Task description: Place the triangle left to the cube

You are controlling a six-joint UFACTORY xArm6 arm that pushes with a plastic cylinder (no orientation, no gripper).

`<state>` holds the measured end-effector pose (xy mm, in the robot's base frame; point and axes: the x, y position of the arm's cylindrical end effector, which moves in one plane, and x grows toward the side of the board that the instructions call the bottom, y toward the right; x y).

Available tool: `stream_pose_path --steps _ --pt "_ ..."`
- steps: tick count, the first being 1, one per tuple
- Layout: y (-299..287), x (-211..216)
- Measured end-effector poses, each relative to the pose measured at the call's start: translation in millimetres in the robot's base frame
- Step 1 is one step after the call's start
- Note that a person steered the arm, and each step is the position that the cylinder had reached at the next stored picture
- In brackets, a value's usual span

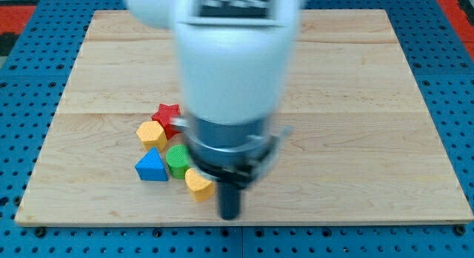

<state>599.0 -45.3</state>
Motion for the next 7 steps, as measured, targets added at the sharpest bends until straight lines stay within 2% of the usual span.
stream_pose_path --steps 1,3,4,5,6,7 --pt "-67 -24" --pt "-81 -82" --pt "-107 -77" --pt "-134 -101" --pt "-173 -153" --pt "-182 -200"
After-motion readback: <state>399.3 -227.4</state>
